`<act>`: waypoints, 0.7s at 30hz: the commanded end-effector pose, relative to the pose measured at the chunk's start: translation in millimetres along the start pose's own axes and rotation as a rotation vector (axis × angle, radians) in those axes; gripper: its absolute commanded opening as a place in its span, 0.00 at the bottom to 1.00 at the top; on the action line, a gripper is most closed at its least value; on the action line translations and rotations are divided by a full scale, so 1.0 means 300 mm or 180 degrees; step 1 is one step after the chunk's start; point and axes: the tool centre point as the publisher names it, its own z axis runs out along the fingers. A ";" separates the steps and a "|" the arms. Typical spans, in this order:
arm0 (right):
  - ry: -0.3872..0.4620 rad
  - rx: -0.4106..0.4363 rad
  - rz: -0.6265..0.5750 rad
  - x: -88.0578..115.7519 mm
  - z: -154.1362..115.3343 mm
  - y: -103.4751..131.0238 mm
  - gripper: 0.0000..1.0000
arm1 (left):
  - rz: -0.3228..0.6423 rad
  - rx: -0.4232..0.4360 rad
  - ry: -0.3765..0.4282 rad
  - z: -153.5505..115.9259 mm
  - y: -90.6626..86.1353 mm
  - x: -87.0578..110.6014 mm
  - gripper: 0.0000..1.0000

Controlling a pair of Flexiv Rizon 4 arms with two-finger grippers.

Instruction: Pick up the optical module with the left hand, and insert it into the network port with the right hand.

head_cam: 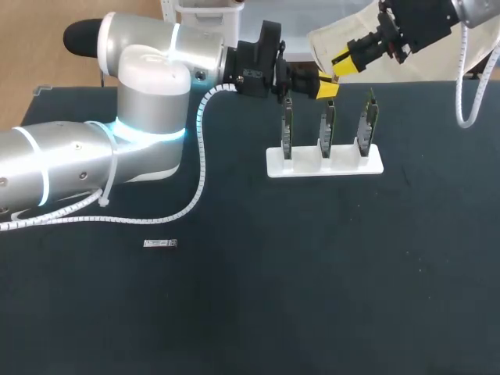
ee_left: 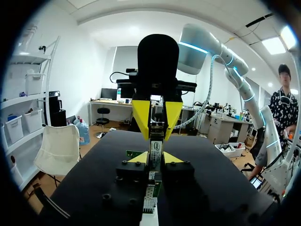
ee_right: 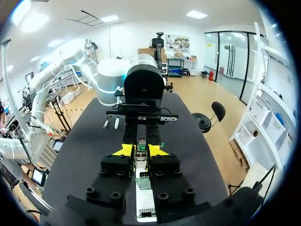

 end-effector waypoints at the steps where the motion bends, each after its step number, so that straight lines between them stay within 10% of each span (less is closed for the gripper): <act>1: 0.0005 0.0022 -0.0005 0.002 0.001 0.018 0.00 | -0.0007 -0.0002 0.0006 0.000 0.012 -0.003 1.00; 21: -0.0014 0.0031 -0.0004 0.005 -0.004 0.017 0.00 | 0.0245 -0.0041 0.0260 -0.025 0.014 -0.038 1.00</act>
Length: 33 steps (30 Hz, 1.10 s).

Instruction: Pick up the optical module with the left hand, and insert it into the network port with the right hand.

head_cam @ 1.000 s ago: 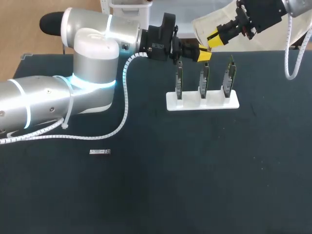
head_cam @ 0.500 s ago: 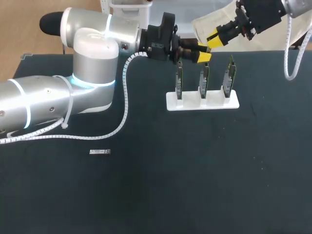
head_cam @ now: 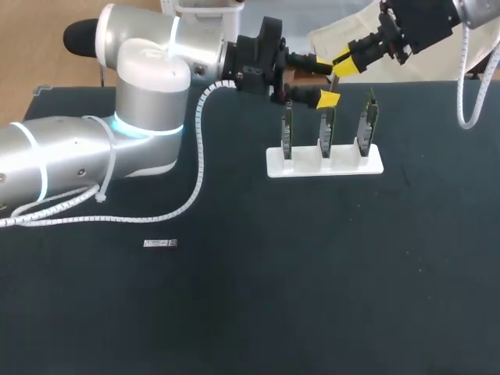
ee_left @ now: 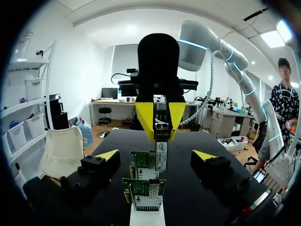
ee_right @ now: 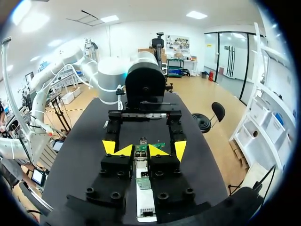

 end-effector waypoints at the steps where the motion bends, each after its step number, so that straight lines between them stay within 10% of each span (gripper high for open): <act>1: -0.0006 0.0019 -0.0002 0.003 0.000 0.009 0.00 | 0.0075 -0.0008 0.0164 -0.017 0.006 -0.028 1.00; 33: 0.0015 0.0031 -0.0007 0.008 -0.013 -0.002 0.00 | -0.0158 -0.0065 0.0927 -0.057 -0.003 0.060 1.00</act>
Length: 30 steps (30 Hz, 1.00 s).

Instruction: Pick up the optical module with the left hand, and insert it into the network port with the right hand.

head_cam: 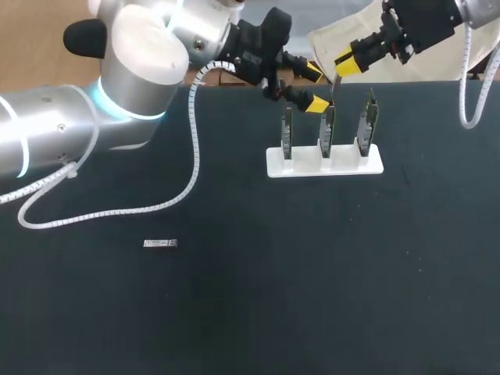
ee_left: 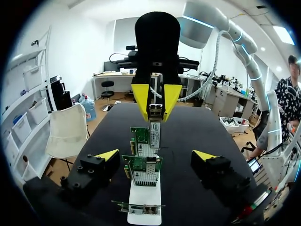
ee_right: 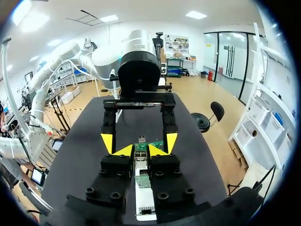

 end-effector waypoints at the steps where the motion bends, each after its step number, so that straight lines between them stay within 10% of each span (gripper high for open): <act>1: 0.0003 0.0006 -0.0001 0.001 -0.002 0.005 0.00 | -0.0021 0.0023 0.0042 0.005 0.016 -0.001 1.00; 30: 0.0006 -0.0002 -0.0007 0.004 -0.002 0.003 0.00 | -0.0099 -0.0036 0.0080 -0.003 0.013 0.016 1.00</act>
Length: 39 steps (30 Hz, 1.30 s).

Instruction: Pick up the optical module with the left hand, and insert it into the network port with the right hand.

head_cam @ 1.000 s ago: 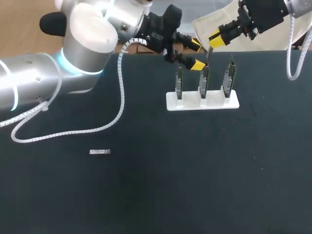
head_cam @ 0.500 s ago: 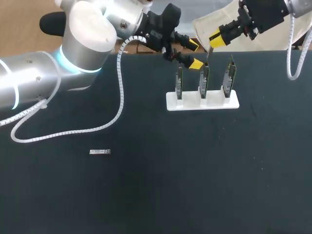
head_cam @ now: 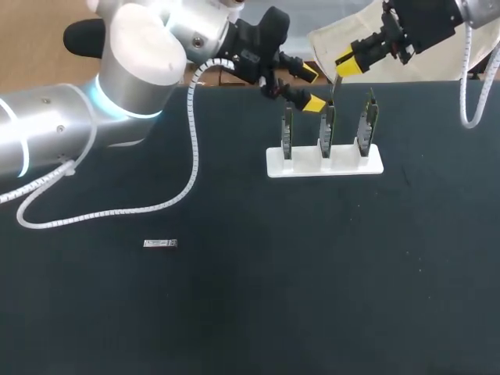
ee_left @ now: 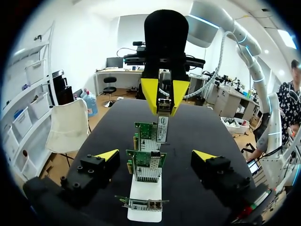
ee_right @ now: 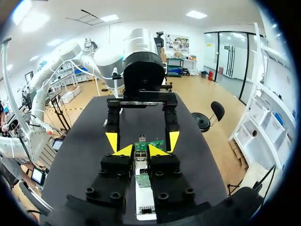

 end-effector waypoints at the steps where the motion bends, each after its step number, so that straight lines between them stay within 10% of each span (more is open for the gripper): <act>1: -0.0004 0.0003 -0.0004 0.001 0.000 0.002 0.00 | -0.0002 -0.0010 0.0012 0.005 -0.004 -0.003 1.00; 39: 0.0216 -0.0087 -0.0180 0.033 0.030 -0.024 0.00 | 0.0120 0.0013 -0.0025 0.002 -0.004 -0.005 1.00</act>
